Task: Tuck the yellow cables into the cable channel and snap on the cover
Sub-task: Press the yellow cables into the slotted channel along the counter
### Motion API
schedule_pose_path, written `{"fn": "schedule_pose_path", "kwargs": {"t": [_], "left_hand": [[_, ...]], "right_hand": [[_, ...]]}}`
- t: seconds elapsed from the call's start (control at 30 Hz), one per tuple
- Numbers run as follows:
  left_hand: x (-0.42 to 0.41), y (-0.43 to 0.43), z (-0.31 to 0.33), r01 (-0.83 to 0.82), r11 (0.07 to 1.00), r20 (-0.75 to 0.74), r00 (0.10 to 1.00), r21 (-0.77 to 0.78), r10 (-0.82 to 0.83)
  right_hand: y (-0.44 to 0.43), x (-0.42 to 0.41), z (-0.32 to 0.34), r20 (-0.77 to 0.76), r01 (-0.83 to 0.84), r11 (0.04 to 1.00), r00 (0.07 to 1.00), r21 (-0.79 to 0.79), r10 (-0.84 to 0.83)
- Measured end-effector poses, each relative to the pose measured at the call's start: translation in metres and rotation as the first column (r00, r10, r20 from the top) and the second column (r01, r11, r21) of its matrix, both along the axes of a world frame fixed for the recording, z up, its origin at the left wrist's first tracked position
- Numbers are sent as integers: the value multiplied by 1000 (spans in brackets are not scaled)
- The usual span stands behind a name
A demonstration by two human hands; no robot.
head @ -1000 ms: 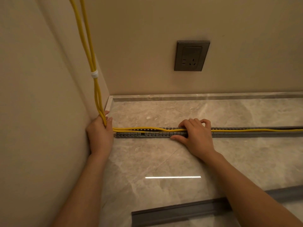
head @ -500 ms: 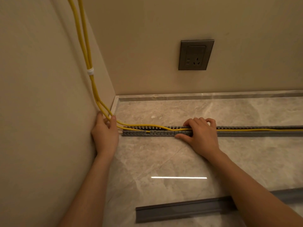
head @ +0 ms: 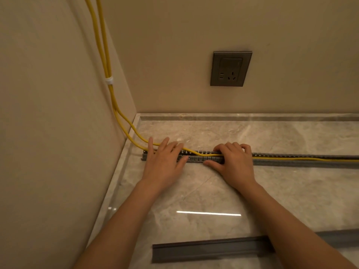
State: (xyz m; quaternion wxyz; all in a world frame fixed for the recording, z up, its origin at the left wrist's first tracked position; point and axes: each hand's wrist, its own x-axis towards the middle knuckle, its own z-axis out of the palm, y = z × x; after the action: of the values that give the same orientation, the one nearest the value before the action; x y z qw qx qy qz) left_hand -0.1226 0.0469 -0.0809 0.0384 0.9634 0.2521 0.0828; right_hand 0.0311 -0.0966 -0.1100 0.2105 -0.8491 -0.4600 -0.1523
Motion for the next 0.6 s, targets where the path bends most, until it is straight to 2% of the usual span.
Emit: {"fn": "schedule_pose_path", "kwargs": {"t": [0.17,0.3,0.43,0.6], "left_hand": [[-21,26,5,-95,970,-51,993,223,109],[-48,42,2,-50,946,-36,997,320,64],[-59,38,-2,-64,967,-47,996,246,78],[-57,38,-7,-129,976,15,992,173,128]], "right_hand": [[0,1,1,7,-4,1000,1000,-9,4],[0,1,1,2,-7,1000,1000,-18,7],[0,1,1,-2,-10,1000,1000,-18,10],[0,1,-1,7,-7,1000,1000,-10,7]]}}
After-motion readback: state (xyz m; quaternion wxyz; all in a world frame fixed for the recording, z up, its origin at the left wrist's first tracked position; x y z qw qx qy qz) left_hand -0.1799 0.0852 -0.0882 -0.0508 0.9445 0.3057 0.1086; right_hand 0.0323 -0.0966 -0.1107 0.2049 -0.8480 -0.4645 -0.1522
